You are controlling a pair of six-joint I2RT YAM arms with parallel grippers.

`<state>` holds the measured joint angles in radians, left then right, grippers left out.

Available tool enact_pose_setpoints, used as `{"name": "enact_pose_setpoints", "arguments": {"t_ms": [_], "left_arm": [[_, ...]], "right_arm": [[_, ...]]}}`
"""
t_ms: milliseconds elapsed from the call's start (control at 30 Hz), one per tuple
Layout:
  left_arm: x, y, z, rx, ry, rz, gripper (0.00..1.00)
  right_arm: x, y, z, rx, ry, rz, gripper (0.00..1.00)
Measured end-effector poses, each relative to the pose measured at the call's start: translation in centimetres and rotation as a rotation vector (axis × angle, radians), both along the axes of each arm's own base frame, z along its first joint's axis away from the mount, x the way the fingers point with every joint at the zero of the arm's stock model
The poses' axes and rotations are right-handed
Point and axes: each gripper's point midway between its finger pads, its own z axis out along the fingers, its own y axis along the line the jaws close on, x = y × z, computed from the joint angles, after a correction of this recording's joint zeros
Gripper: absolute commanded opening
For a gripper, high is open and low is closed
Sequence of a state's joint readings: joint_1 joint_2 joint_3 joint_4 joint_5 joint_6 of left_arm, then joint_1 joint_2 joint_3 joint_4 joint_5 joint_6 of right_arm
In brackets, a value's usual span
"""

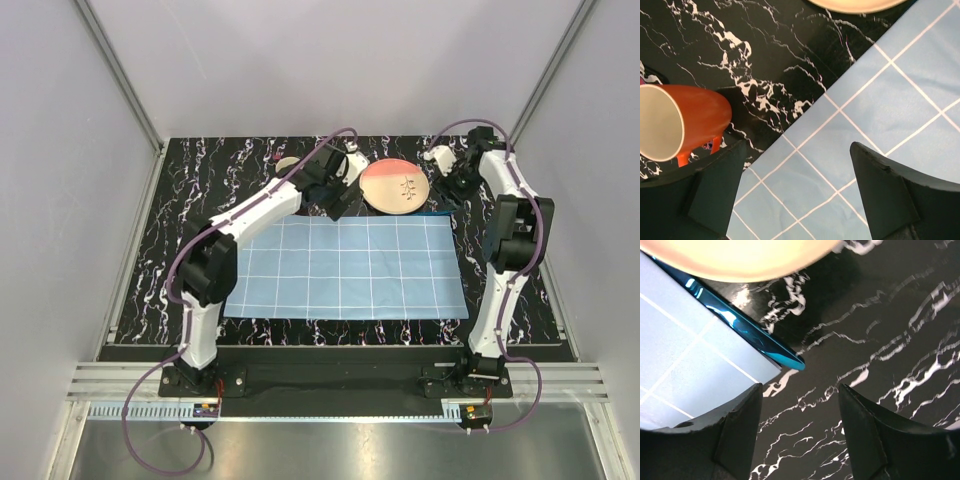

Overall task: Set the dinner table for one person
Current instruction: Move the knife to the center of the board.

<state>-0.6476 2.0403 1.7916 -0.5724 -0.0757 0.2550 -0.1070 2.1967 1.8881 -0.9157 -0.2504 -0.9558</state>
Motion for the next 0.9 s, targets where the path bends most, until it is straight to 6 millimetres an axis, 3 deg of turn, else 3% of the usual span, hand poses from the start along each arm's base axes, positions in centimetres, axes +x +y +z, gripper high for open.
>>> {"name": "enact_pose_setpoints", "arguments": {"t_ms": [200, 567, 900], "left_arm": [[-1.2, 1.3, -0.5, 0.047, 0.008, -0.025, 0.98], [-2.2, 3.6, 1.0, 0.104, -0.041, -0.020, 0.99], [-2.2, 5.7, 1.5, 0.168, -0.074, -0.003, 0.99]], "right_arm": [[0.4, 0.7, -0.2, -0.094, -0.018, 0.127, 0.69], [1.5, 0.2, -0.9, -0.197, -0.032, 0.224, 0.69], [0.7, 2.9, -2.8, -0.223, -0.002, 0.330, 0.69]]}}
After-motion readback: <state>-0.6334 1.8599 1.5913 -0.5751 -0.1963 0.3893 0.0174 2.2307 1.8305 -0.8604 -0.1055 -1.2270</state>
